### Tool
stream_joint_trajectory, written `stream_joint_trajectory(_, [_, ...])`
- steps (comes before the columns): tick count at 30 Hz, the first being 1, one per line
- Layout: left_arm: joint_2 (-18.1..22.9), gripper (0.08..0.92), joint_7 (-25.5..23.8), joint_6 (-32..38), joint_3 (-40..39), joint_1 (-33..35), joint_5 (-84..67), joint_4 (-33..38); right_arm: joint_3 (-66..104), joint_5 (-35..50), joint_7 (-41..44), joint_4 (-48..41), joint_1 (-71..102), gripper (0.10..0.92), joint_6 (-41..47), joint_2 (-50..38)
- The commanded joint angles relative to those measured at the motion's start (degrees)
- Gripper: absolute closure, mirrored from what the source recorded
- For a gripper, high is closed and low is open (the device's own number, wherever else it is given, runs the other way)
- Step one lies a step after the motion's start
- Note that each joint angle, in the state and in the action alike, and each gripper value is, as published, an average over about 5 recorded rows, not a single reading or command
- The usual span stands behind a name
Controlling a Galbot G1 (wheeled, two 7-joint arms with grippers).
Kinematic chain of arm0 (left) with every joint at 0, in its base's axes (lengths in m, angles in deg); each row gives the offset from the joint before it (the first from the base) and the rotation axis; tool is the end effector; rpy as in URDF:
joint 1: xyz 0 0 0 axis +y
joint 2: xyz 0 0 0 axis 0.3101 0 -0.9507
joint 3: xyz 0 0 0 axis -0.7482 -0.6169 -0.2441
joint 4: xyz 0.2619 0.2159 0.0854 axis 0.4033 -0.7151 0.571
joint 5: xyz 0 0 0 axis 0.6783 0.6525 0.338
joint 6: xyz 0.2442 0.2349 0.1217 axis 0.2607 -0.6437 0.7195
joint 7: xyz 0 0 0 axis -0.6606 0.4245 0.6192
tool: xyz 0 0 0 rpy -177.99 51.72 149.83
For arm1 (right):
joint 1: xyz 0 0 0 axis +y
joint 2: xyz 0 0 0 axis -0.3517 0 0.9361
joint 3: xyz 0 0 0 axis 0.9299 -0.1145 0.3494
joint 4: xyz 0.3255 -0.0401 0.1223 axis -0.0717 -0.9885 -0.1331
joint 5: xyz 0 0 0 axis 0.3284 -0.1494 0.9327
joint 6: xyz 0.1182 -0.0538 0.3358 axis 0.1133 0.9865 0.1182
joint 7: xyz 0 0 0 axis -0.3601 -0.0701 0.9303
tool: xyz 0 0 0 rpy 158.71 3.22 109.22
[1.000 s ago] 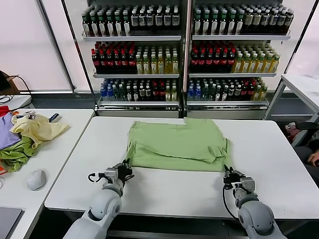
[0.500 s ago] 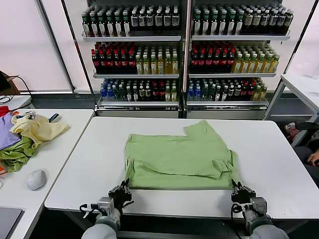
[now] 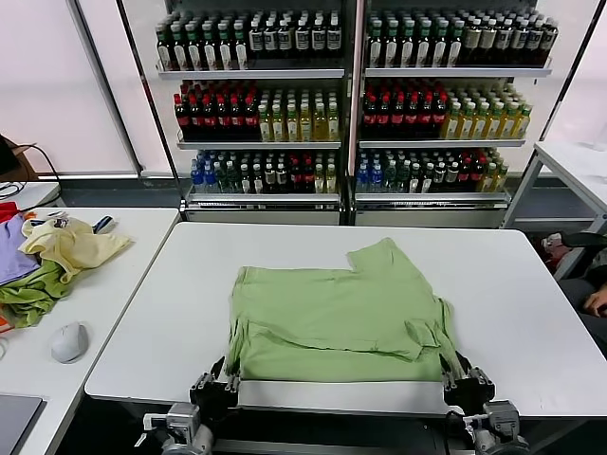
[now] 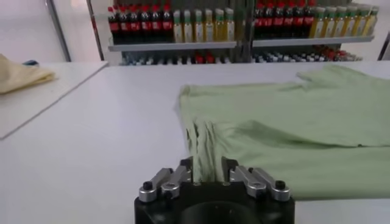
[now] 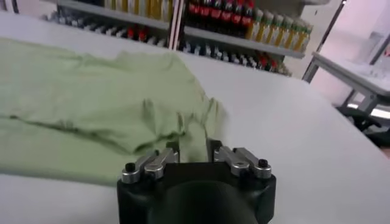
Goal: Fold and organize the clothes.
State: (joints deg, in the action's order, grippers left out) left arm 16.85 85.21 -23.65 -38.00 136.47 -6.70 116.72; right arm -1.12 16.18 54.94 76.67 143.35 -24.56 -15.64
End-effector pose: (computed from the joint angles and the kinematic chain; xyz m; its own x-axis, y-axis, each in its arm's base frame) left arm 0.1779 -0.0099 -0.2835 -0.8949 0.0522 0.4432 0.0697 0.9973 0.0231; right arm 0.1795 -0.0733 -0.2559 -0.9343 0.0302 0.3552 -0.0358 0.9834 -0.1778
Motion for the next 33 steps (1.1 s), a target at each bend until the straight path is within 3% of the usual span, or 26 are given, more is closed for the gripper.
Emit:
stream_joint_trajectory(1, [-0.1,0.416,0.4,1.3,1.1,-9.7,-2.7,-3.6,-2.6,3.6,-1.7,-5.2,-12.7,0.424,-1.0,0.0])
stream_joint_trajectory(8, [0.3,0.220,0.9,0.1,-2.0,-26.1,-7.3,-14.4,-7.9,10.0,-3.3,-18.9,-33.2,0.243,3.4,-0.5])
stream_joint_trajectory(11, [0.9,0.184,1.0,-0.8,-3.8,-32.5,-8.4,-19.8,-11.9,11.2,-3.6,-26.1,-42.0,0.209,4.2,-0.8])
stream_joint_trajectory(20, [2.9,0.177,1.3,-1.4,-9.3,-45.6,-9.2,-36.5,-20.1,9.5,-3.0,-47.1,-58.4,0.203,5.5,2.8])
stream_joint_trajectory(33, [5.3,0.177,2.9,-3.3,-11.7,-54.0,-9.5,-51.0,-23.3,6.3,-1.4,-68.7,-70.9,0.203,3.5,7.4])
